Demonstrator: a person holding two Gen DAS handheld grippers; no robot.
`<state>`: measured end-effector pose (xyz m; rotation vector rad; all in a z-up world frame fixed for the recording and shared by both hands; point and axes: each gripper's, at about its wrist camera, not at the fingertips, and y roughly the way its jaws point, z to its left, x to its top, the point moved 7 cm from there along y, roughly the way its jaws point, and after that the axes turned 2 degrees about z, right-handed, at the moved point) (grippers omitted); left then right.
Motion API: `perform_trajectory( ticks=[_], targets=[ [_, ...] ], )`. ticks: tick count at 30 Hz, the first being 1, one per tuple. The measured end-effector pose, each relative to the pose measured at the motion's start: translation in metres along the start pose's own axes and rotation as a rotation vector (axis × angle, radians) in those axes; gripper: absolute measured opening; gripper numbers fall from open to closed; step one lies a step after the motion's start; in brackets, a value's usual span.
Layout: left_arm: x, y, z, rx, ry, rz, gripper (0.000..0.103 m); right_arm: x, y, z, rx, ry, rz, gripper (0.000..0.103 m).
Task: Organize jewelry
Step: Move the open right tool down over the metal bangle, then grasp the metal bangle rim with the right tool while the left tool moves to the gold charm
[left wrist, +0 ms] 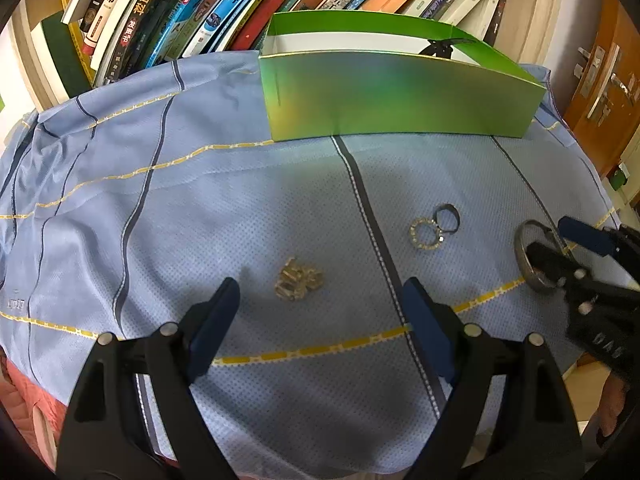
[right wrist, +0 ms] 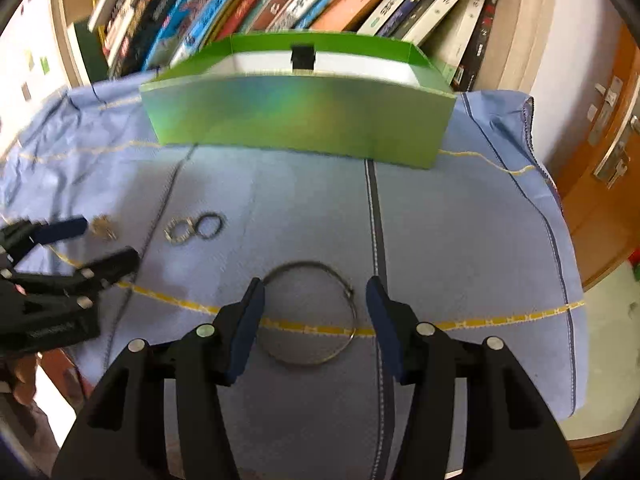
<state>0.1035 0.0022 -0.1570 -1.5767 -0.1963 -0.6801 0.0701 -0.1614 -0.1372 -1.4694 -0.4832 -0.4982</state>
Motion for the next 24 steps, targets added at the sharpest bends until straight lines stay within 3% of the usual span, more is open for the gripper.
perform_trajectory(
  ticks=[7, 9, 11, 12, 14, 19, 22, 24],
  targets=[
    [0.001, -0.002, 0.002, -0.004, -0.003, -0.005, 0.083, -0.005, 0.002, 0.018, 0.035, -0.057, 0.037, 0.052],
    [0.000, -0.001, 0.002, -0.003, -0.004, -0.002, 0.083, -0.009, 0.010, 0.024, 0.035, -0.065, 0.071, 0.037],
    [0.000, -0.001, 0.003, -0.002, -0.007, -0.001, 0.083, -0.010, 0.009, 0.027, 0.019, -0.079, 0.059, 0.029],
    [0.000, -0.001, 0.004, -0.001, -0.009, -0.001, 0.083, -0.009, 0.009, 0.029, 0.034, -0.076, 0.061, 0.015],
    [0.001, -0.002, 0.006, 0.001, -0.016, -0.004, 0.083, -0.007, 0.012, 0.027, 0.027, -0.063, 0.056, 0.005],
    [0.002, -0.002, 0.014, -0.016, -0.068, 0.002, 0.083, 0.008, 0.022, 0.005, -0.054, 0.030, 0.032, 0.004],
    [0.003, 0.001, 0.017, -0.011, -0.092, 0.003, 0.083, 0.010, 0.024, -0.001, -0.036, 0.061, 0.030, 0.004],
    [0.003, 0.003, 0.019, 0.002, -0.111, 0.002, 0.073, 0.008, 0.022, 0.002, -0.046, 0.045, 0.032, 0.005]
  ],
)
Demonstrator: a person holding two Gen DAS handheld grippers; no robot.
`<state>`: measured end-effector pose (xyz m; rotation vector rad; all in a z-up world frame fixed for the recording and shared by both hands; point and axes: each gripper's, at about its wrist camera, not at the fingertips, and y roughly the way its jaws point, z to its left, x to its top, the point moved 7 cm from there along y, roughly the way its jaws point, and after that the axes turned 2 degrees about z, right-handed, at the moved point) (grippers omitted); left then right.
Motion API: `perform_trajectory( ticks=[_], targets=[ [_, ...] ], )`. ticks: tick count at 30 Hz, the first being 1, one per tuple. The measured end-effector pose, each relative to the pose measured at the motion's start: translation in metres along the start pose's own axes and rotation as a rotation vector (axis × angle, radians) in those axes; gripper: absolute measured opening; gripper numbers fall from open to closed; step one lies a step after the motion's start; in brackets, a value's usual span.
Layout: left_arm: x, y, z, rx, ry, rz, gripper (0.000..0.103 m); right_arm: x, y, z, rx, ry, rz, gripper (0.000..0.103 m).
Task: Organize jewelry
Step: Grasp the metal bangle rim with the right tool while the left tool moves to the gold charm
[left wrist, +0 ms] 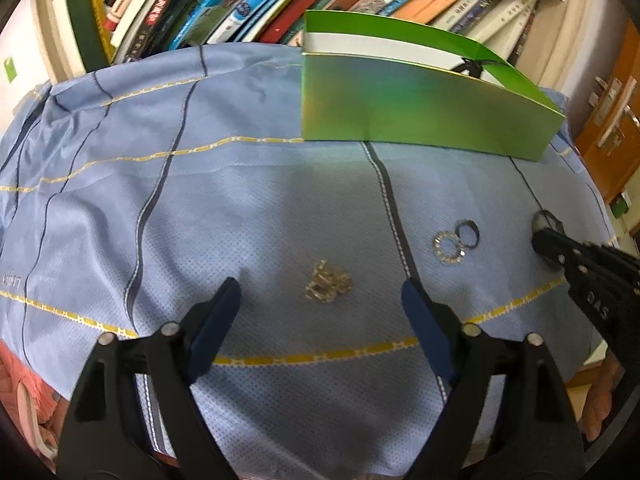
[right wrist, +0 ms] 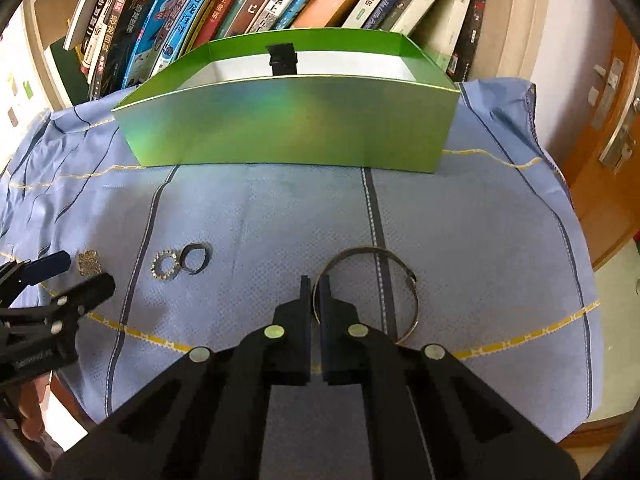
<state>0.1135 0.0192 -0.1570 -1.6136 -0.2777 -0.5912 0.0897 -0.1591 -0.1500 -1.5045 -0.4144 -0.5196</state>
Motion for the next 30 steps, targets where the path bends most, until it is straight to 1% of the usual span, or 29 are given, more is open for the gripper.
perform_trajectory(
  ticks=[1, 3, 4, 5, 7, 9, 11, 21, 26, 28, 30],
  targets=[
    [0.000, 0.001, 0.001, 0.008, -0.008, 0.003, 0.067, -0.002, -0.002, 0.002, -0.007, -0.013, 0.002, 0.006],
    [0.002, 0.002, 0.000, 0.035, -0.011, -0.009, 0.065, -0.005, -0.004, 0.003, -0.017, -0.023, -0.001, 0.010],
    [0.003, 0.002, 0.000, 0.045, -0.009, -0.013, 0.064, -0.005, -0.005, 0.003, -0.026, -0.025, -0.001, 0.011],
    [0.003, 0.002, -0.003, 0.055, -0.003, -0.019, 0.064, -0.005, -0.004, 0.002, -0.036, -0.024, 0.001, 0.011],
    [0.004, 0.002, -0.007, 0.066, 0.003, -0.027, 0.064, -0.006, -0.005, -0.002, -0.040, -0.013, 0.000, 0.016],
    [0.004, 0.001, -0.009, 0.076, 0.007, -0.033, 0.064, -0.005, -0.004, -0.004, -0.040, -0.006, -0.001, 0.024],
    [0.003, 0.001, -0.011, 0.078, 0.008, -0.032, 0.064, -0.004, -0.004, -0.004, -0.046, -0.002, -0.003, 0.027],
    [0.003, 0.001, -0.012, 0.096, 0.005, -0.043, 0.065, -0.004, -0.005, -0.003, -0.041, 0.015, -0.009, 0.027],
    [0.001, 0.000, -0.015, 0.099, 0.016, -0.049, 0.069, -0.004, -0.005, -0.004, -0.042, 0.016, -0.010, 0.028],
    [0.001, 0.001, -0.013, 0.097, 0.016, -0.050, 0.071, -0.005, -0.005, -0.004, -0.043, 0.017, -0.010, 0.029],
    [0.001, 0.001, -0.013, 0.096, 0.015, -0.050, 0.071, -0.004, -0.004, -0.005, -0.047, 0.022, -0.014, 0.033]
  ],
)
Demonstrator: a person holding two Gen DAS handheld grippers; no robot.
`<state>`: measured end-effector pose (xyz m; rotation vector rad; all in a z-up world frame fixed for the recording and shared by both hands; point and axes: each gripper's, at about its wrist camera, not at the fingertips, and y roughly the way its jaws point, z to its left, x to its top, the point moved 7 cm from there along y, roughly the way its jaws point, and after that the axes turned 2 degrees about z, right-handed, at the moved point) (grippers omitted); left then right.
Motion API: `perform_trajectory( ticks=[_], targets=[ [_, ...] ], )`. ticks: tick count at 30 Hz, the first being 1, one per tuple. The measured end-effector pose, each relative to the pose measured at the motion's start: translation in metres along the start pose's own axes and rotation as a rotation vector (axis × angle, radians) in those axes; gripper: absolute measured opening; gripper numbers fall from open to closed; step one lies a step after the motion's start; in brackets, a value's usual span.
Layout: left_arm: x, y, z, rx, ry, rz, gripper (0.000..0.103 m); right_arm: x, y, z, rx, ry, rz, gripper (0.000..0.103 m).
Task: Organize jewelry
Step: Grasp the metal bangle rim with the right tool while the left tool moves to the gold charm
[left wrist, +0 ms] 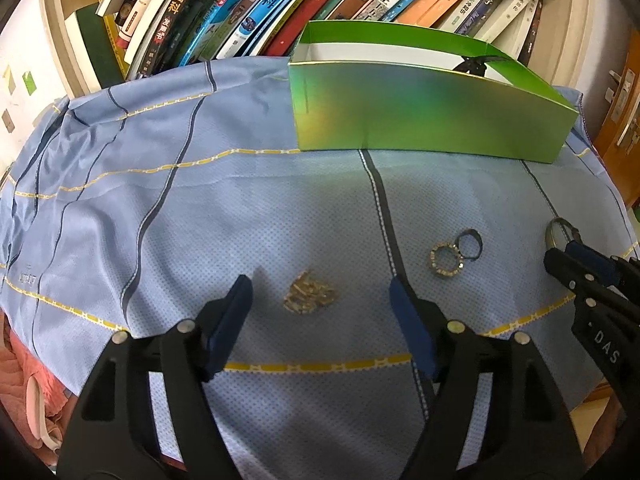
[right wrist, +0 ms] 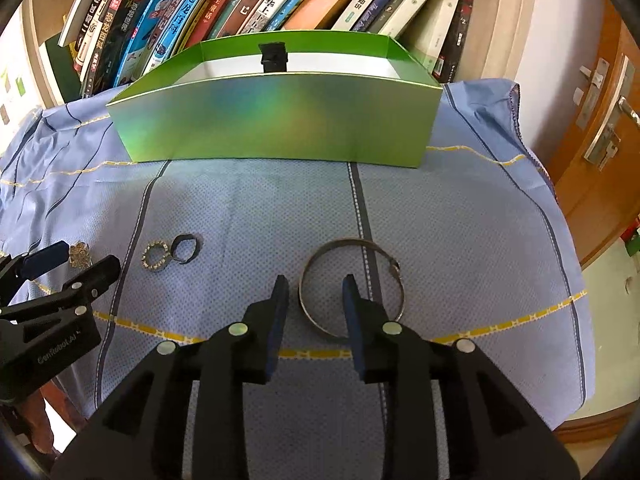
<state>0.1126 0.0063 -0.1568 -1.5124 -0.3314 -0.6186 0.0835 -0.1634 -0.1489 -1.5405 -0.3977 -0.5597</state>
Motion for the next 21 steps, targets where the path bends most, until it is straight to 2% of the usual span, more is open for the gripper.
perform_trajectory(
  ticks=[6, 9, 13, 15, 18, 21],
  targets=[
    [0.000, -0.001, 0.000, -0.008, -0.002, -0.005, 0.070, 0.000, 0.000, -0.001, 0.001, 0.005, -0.005, 0.035],
    [0.001, -0.001, -0.002, -0.017, 0.003, -0.008, 0.064, 0.001, 0.000, 0.000, 0.003, 0.006, -0.006, 0.035],
    [0.001, -0.003, -0.008, -0.036, 0.016, -0.015, 0.050, 0.001, -0.001, 0.001, 0.010, 0.009, -0.008, 0.033],
    [0.001, -0.004, -0.010, -0.042, 0.017, -0.018, 0.040, 0.001, -0.003, 0.003, 0.019, 0.005, -0.009, 0.023],
    [0.001, -0.005, -0.014, -0.048, 0.028, -0.020, 0.027, 0.001, -0.004, 0.005, 0.029, -0.001, -0.009, 0.013],
    [0.000, -0.006, -0.017, -0.050, 0.042, -0.022, 0.017, 0.001, -0.005, 0.006, 0.037, -0.002, -0.009, 0.008]
  ],
)
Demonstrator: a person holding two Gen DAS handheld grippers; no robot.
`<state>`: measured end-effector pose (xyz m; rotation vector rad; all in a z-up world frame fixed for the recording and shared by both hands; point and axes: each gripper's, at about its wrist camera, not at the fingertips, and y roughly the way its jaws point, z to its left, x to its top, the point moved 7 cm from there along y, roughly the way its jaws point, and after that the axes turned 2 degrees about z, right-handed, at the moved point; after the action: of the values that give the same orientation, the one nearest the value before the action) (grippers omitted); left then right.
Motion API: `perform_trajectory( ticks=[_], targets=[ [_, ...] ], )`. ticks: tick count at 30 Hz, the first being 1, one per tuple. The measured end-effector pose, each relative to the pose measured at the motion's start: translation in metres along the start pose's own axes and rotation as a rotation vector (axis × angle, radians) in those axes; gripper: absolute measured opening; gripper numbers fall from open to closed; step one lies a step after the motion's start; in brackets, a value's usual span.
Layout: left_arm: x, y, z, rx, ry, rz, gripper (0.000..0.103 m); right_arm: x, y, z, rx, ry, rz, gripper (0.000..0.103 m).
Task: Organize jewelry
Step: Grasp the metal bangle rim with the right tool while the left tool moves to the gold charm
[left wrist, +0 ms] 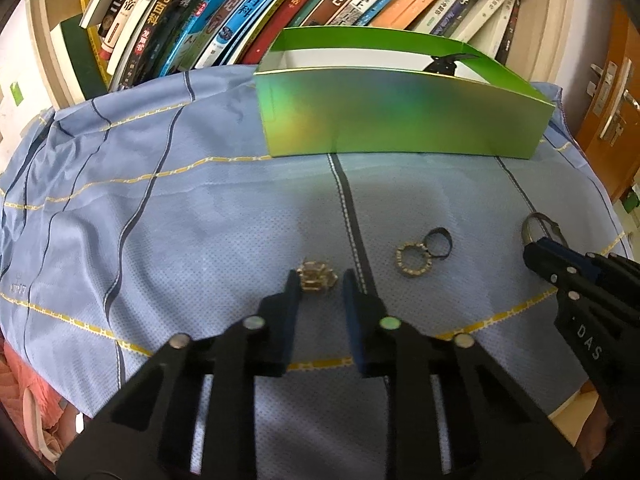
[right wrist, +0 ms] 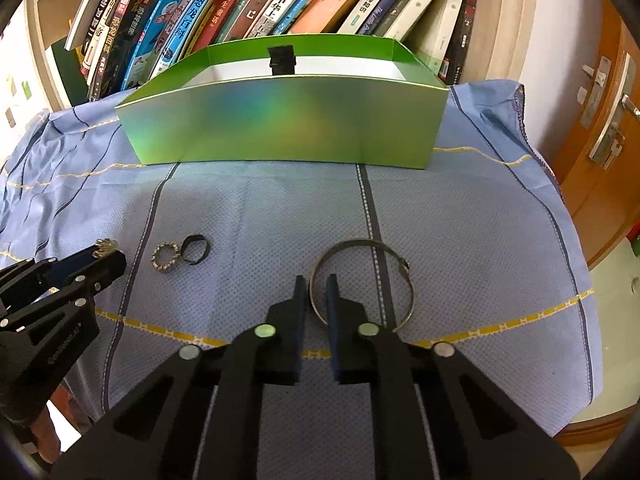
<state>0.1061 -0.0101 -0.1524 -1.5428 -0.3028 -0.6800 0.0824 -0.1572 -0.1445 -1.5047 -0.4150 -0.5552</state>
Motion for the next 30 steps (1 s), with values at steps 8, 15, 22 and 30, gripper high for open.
perform_trajectory(
  ticks=[8, 15, 22, 30],
  targets=[
    [-0.001, 0.000, -0.002, 0.004, 0.009, -0.002, 0.014, 0.000, -0.001, 0.000, 0.011, -0.005, -0.002, 0.005],
    [-0.001, 0.000, 0.003, 0.005, -0.007, 0.005, 0.025, -0.001, -0.002, 0.002, 0.045, -0.009, 0.006, 0.018],
    [-0.004, -0.001, 0.009, -0.046, -0.035, 0.029, 0.039, -0.003, -0.005, -0.004, 0.027, -0.017, 0.014, 0.023],
    [0.001, 0.003, 0.004, -0.043, -0.026, 0.025, 0.040, -0.003, -0.003, -0.007, 0.007, -0.028, 0.011, 0.024]
  ],
)
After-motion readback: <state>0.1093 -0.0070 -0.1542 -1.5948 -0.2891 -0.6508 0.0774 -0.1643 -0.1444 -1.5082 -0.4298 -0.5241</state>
